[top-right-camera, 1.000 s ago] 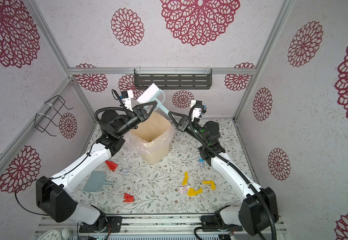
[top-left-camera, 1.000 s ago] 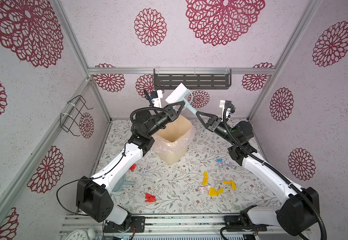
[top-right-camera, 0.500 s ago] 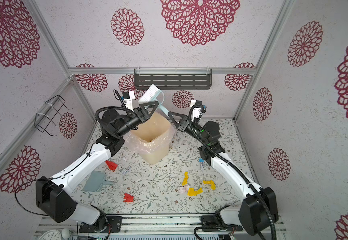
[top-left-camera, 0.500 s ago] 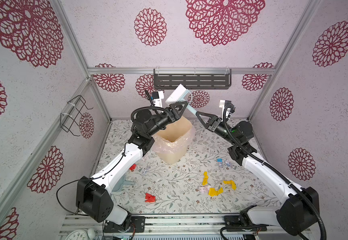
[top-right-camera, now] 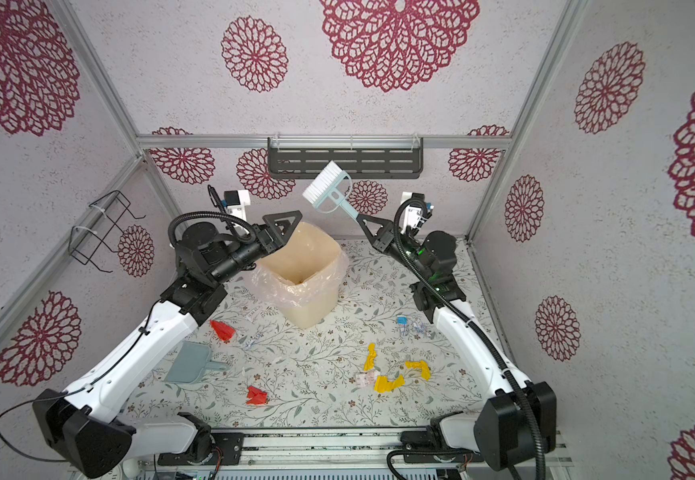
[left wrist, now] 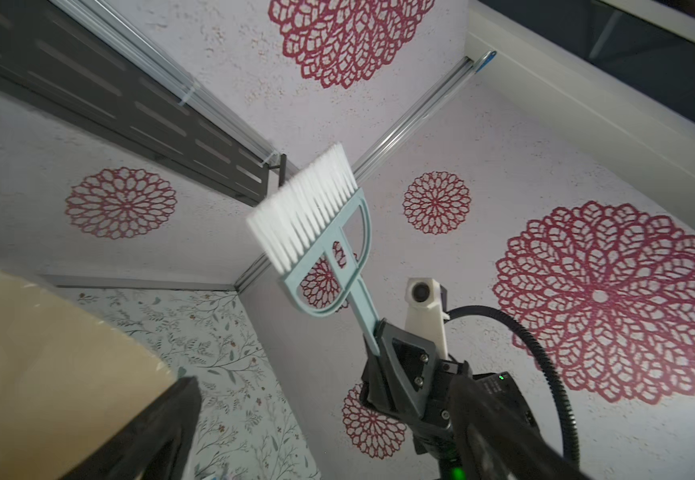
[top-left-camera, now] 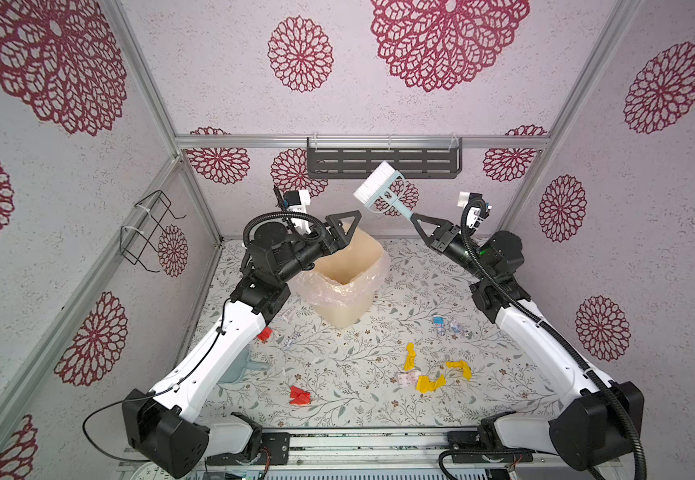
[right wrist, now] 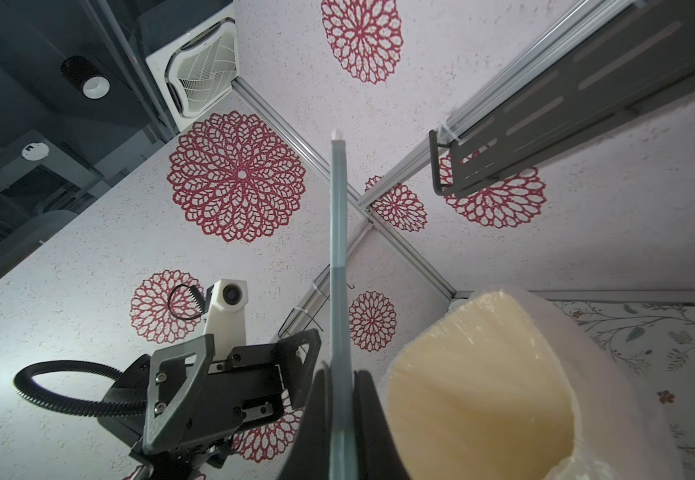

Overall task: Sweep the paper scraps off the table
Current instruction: 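Carry the brush off the bin with the right gripper while the left lowers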

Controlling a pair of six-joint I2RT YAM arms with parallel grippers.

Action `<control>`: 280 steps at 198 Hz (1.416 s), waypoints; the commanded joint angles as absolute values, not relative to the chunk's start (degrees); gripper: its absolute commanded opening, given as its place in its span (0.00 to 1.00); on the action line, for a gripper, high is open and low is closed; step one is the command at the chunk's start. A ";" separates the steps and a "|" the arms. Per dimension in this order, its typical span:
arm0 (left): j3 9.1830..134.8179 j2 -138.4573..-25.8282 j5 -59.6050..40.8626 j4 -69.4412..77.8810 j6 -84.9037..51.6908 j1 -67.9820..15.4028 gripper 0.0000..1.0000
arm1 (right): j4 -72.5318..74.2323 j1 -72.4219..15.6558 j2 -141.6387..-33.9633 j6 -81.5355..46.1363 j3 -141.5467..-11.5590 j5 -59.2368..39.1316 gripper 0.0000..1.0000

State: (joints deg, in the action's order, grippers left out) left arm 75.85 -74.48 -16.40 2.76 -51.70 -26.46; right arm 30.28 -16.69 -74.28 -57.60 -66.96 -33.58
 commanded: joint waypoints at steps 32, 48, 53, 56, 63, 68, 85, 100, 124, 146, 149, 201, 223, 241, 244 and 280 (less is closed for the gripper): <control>74.49 -62.54 6.61 -33.85 -44.76 -23.66 0.97 | 21.82 -10.05 -67.76 -50.74 -68.65 -36.68 0.00; 72.37 -58.87 11.24 -41.11 -48.12 -21.80 0.97 | 20.58 -8.44 -66.64 -50.20 -67.80 -37.00 0.00; 71.61 -57.82 12.61 -43.27 -49.62 -21.35 0.97 | 20.20 -7.99 -66.35 -50.11 -67.61 -37.07 0.00; 71.10 -57.18 13.30 -44.41 -50.52 -21.06 0.97 | 19.87 -7.65 -66.21 -50.10 -67.51 -37.15 0.00; 70.08 -56.07 14.78 -47.16 -52.83 -20.56 0.97 | 19.70 -7.02 -65.86 -50.09 -67.12 -37.58 0.00; 69.46 -55.24 16.00 -49.32 -54.64 -20.31 0.97 | 19.58 -6.57 -65.69 -50.10 -66.84 -37.81 0.00; 68.36 -54.71 19.40 -57.66 -60.86 -19.77 0.97 | 19.00 -5.26 -65.22 -50.08 -66.26 -38.60 0.00; 67.88 -55.54 20.36 -63.73 -65.25 -19.46 0.97 | 18.47 -4.24 -64.82 -50.05 -66.01 -39.08 0.00; 66.31 -56.81 19.68 -69.78 -70.50 -18.92 0.97 | 17.12 -2.89 -64.03 -49.84 -65.49 -39.72 0.00; 62.08 -56.13 16.48 -70.68 -73.89 -16.65 0.97 | 16.06 -1.71 -62.86 -49.73 -64.59 -40.01 0.00; 61.38 -55.97 15.94 -70.40 -74.13 -16.10 0.97 | 15.99 -1.54 -62.65 -49.74 -64.46 -40.15 0.00; 52.87 -55.85 6.66 -66.72 -73.75 -6.60 0.96 | 14.68 0.24 -60.93 -49.75 -62.55 -40.79 0.00; 50.44 -57.44 4.32 -65.33 -74.07 -4.57 0.93 | 14.64 0.55 -60.81 -49.75 -62.24 -40.79 0.00; 48.26 -58.43 2.49 -63.81 -75.10 -3.32 0.90 | 14.59 0.69 -60.67 -49.83 -62.15 -40.87 0.00; 47.81 -58.58 2.20 -63.26 -75.23 -3.14 0.89 | 14.51 0.71 -60.67 -49.79 -62.14 -40.84 0.00; 44.45 -59.19 1.39 -61.41 -77.15 -1.38 0.84 | 13.65 1.05 -60.12 -49.49 -61.96 -40.83 0.00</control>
